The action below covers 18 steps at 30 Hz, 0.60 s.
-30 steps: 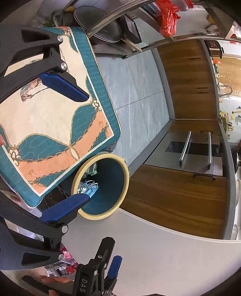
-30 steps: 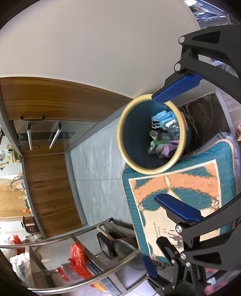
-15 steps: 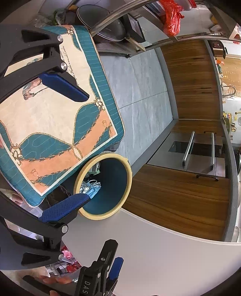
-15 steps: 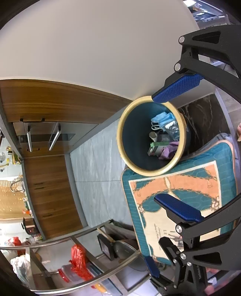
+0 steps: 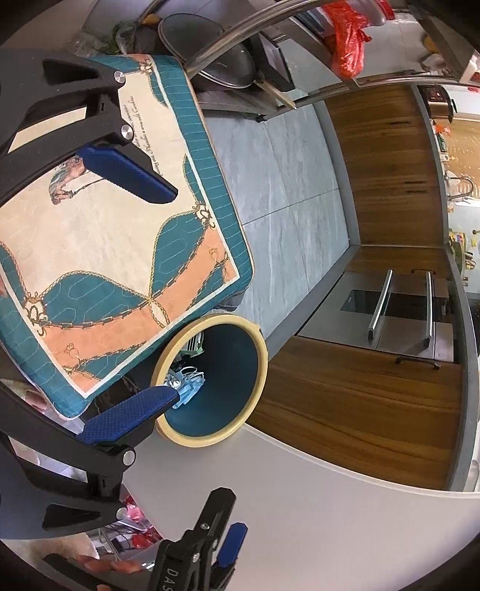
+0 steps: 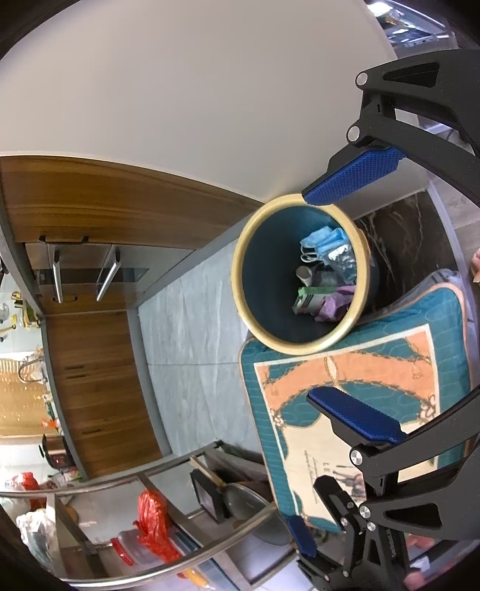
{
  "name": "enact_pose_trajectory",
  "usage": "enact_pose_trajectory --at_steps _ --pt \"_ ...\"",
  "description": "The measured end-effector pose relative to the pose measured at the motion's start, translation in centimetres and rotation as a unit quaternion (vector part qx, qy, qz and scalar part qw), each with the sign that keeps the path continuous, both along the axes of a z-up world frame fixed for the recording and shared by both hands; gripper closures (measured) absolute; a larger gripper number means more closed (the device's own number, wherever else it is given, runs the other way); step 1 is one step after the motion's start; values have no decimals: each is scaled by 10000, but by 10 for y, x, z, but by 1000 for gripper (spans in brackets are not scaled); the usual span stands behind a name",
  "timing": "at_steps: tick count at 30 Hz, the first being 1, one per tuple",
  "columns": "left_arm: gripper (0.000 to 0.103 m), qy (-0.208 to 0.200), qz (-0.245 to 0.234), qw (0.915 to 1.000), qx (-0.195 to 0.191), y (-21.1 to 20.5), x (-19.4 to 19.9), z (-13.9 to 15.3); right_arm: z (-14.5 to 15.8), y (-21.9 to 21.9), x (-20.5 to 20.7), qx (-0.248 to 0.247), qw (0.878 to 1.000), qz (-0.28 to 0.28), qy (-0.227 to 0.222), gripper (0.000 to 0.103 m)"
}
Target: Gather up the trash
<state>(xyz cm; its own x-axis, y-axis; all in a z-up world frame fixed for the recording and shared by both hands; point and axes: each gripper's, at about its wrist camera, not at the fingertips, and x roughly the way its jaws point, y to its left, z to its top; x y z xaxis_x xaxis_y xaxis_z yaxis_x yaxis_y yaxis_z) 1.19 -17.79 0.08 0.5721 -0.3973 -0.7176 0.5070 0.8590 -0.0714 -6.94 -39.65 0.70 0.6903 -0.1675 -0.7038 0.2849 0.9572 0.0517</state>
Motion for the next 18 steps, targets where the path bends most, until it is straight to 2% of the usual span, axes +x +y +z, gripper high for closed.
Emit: enact_pose_trajectory --at_steps 18 --pt "5 34 -12 10000 36 0 -1 -1 1 -1 -1 -3 10000 -50 9 5"
